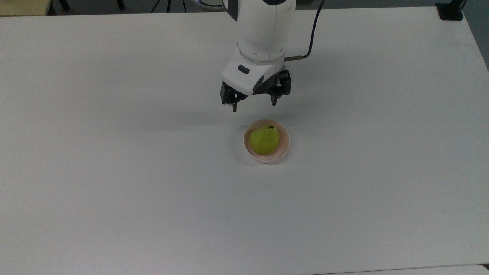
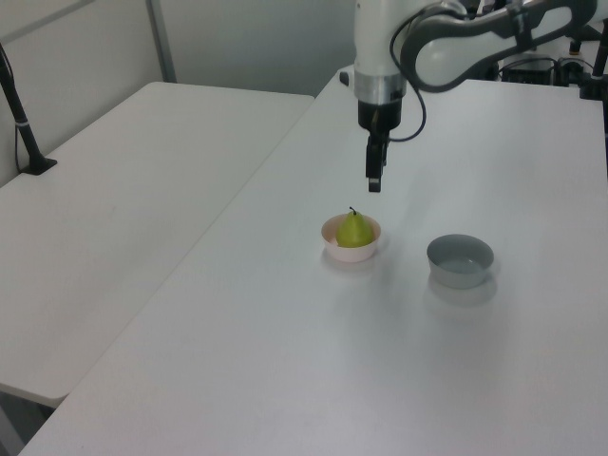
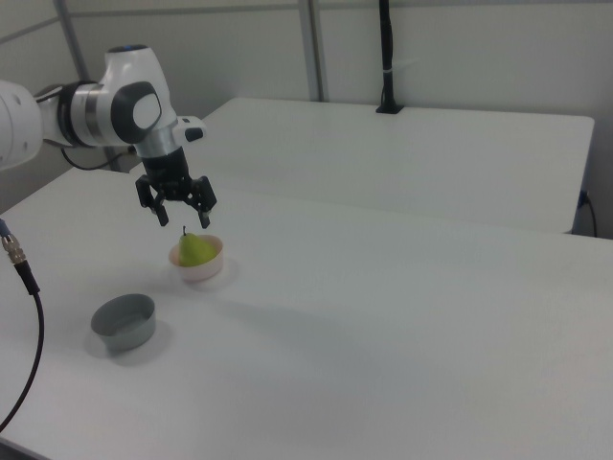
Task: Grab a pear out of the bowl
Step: 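Lower the open gripper down over the green pear in the pink bowl, then close the gripper around the green pear, then lift the green pear up out of the pink bowl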
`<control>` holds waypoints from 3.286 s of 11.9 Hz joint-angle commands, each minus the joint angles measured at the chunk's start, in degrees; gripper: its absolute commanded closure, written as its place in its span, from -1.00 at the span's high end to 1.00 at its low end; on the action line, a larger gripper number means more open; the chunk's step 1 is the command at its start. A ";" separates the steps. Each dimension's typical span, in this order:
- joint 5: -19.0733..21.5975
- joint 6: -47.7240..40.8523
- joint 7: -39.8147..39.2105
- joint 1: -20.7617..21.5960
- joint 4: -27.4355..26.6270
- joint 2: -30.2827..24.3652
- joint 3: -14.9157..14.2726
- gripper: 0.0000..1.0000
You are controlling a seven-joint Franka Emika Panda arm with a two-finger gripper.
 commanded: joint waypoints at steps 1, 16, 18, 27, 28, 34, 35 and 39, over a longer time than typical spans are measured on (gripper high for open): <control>0.10 4.13 -0.13 1.75 -0.06 3.29 -0.61 1.00; -0.42 11.88 1.28 2.72 -0.06 9.28 -0.70 0.92; -0.95 11.88 1.28 2.63 -0.06 9.54 -0.70 0.92; -2.09 13.29 0.93 2.63 -0.06 10.16 -0.70 0.46; -2.09 13.20 0.93 2.63 -0.06 10.16 -0.70 0.46; -1.39 9.09 1.28 2.81 0.82 5.78 -0.70 0.41; -1.13 7.59 1.28 2.81 0.82 4.20 -0.61 0.41; -1.04 3.36 0.93 2.20 0.82 -0.04 -1.05 0.41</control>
